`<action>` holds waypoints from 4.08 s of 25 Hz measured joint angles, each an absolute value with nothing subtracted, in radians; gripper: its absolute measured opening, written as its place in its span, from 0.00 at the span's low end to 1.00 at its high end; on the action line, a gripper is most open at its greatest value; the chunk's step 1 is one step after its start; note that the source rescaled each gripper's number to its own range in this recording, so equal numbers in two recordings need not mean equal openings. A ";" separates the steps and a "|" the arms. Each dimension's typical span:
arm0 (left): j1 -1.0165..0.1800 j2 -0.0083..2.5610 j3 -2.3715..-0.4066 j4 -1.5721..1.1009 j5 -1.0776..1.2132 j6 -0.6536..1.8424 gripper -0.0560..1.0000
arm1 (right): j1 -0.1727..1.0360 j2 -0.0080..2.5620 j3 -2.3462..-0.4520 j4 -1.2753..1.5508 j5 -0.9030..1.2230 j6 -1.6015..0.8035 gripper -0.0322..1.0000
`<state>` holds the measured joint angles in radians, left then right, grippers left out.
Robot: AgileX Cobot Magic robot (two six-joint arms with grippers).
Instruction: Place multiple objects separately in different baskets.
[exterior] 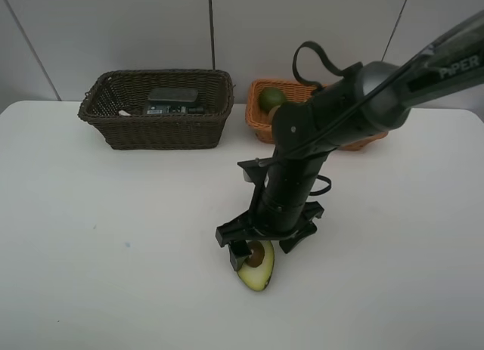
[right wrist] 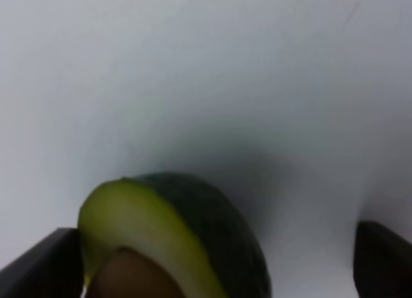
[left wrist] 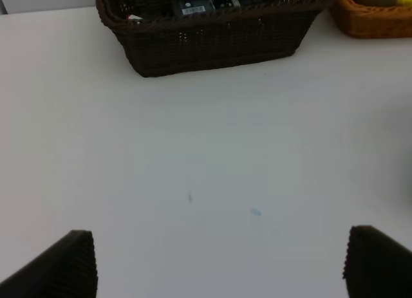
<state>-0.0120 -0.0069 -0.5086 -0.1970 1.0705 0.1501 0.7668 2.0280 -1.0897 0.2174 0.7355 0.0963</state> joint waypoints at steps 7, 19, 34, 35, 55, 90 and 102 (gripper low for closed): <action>-0.012 -0.007 -0.509 -0.197 1.071 0.150 1.00 | 0.767 2.034 -1.090 0.232 0.735 0.076 0.64; -0.012 -0.007 -0.509 -0.197 1.071 0.150 1.00 | 0.767 1.964 -1.115 0.225 0.847 0.058 0.46; -0.012 -0.007 -0.509 -0.197 1.071 0.150 1.00 | 0.462 1.873 -1.552 -0.023 0.854 0.058 0.46; -0.012 -0.007 -0.509 -0.197 1.071 0.150 1.00 | 0.415 1.890 -1.554 -0.024 0.799 0.058 0.46; -0.012 -0.007 -0.509 -0.197 1.071 0.150 1.00 | 0.114 2.134 -1.554 -0.055 0.411 0.058 0.98; -0.012 -0.007 -0.509 -0.197 1.071 0.150 1.00 | -0.044 0.530 -0.668 -0.085 0.805 0.066 1.00; -0.012 -0.007 -0.509 -0.197 1.071 0.150 1.00 | -0.044 0.149 -0.520 -0.034 0.888 0.067 1.00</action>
<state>-0.0120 -0.0069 -0.5086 -0.1970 1.0705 0.1501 -0.0438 0.1488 -0.5196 -0.0343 0.8882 0.0674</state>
